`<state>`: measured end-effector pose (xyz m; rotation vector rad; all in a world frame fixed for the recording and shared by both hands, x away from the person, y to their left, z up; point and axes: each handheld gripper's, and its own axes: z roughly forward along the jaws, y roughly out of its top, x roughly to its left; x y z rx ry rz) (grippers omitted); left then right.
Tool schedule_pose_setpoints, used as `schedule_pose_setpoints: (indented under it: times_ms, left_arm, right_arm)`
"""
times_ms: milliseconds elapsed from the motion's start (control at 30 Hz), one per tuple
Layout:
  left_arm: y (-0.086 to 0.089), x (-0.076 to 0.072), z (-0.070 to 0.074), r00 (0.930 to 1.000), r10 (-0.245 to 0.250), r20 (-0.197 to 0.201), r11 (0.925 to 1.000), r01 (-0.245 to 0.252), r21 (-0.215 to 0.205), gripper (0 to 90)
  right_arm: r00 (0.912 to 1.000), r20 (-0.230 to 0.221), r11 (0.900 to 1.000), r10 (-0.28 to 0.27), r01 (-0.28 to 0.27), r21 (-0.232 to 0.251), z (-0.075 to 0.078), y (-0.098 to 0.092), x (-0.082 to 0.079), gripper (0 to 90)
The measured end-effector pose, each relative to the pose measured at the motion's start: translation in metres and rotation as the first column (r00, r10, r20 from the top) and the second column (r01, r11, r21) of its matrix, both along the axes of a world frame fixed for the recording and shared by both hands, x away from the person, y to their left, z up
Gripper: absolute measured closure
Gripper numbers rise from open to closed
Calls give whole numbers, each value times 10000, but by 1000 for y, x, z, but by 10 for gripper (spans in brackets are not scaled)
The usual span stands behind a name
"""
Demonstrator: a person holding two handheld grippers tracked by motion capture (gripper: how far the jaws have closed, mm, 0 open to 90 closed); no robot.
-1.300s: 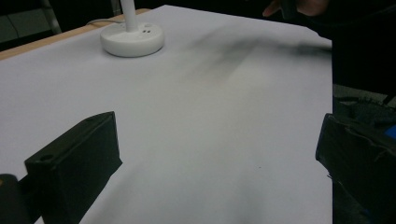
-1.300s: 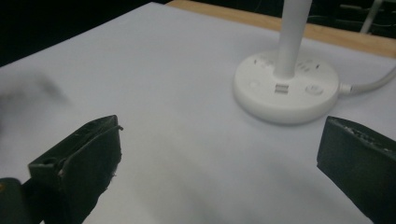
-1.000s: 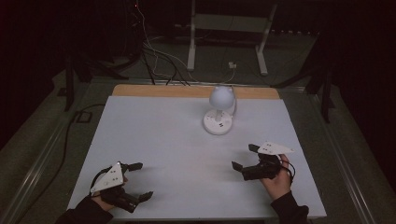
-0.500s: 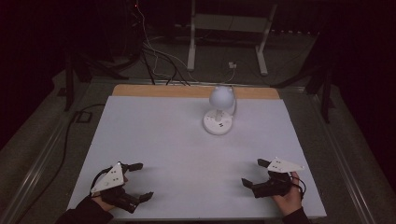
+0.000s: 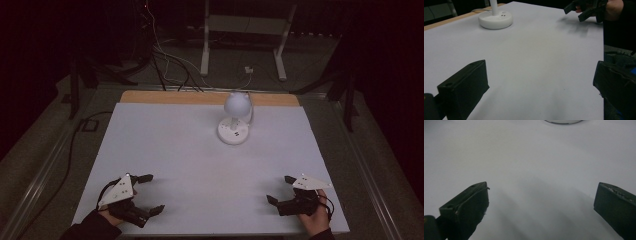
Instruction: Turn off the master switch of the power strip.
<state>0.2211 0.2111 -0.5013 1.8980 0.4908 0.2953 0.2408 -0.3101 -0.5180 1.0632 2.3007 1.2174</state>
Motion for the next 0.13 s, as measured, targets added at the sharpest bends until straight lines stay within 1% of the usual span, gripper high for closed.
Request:
schedule_pose_setpoints:
  times_ms: [133]
  left_arm:
    - [0,0,0,10000,27,11,10000,-27,1,4]
  right_arm:
    - [9999,25,9997,158,-158,-163,-1,4,0,0]
